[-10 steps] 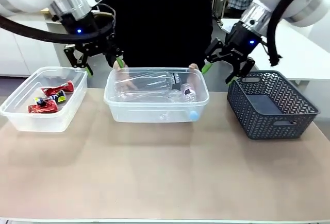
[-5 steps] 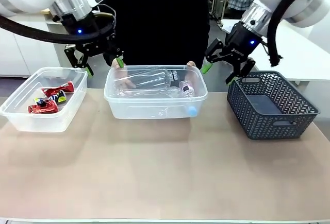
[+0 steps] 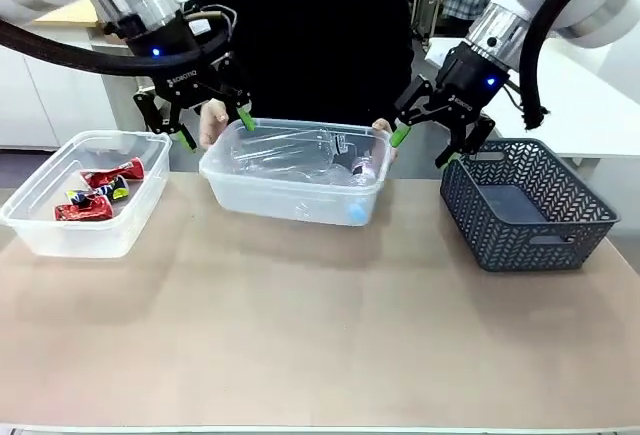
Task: Sort the waste into each basket.
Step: Release the Organizing box you were holding.
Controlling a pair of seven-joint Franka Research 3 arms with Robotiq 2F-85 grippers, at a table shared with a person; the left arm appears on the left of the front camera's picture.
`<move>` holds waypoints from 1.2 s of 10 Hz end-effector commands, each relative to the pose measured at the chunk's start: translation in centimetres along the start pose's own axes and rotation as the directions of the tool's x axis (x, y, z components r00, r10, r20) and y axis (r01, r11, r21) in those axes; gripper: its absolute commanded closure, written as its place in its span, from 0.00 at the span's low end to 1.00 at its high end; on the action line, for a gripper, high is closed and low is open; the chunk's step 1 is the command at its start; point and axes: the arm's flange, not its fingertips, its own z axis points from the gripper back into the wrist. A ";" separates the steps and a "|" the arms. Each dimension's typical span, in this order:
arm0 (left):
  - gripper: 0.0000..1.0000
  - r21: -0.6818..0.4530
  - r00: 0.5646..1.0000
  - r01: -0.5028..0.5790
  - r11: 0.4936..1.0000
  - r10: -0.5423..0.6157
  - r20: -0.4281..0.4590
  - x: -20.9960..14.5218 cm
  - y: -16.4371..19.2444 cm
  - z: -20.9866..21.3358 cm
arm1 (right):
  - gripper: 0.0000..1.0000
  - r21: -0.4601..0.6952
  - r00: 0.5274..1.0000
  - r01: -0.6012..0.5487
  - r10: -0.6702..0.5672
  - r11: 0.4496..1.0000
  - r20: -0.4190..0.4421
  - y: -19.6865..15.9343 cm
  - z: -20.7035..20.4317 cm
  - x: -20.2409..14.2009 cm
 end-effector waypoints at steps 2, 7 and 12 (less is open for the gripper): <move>0.00 -0.226 0.995 0.050 0.973 -0.068 -0.073 -4.8 3.0 4.4 | 0.00 0.226 0.995 0.036 -0.014 0.973 -0.098 -1.9 2.9 -5.9; 0.00 -0.795 0.960 -0.002 0.607 0.223 0.168 -10.7 13.6 10.5 | 0.00 0.840 0.964 0.176 -0.261 0.513 -0.043 -12.1 8.9 -12.5; 0.00 -0.730 0.986 -0.003 0.683 0.124 0.112 -10.2 11.3 11.6 | 0.00 0.761 0.988 0.151 -0.129 0.631 -0.089 -10.4 10.0 -12.4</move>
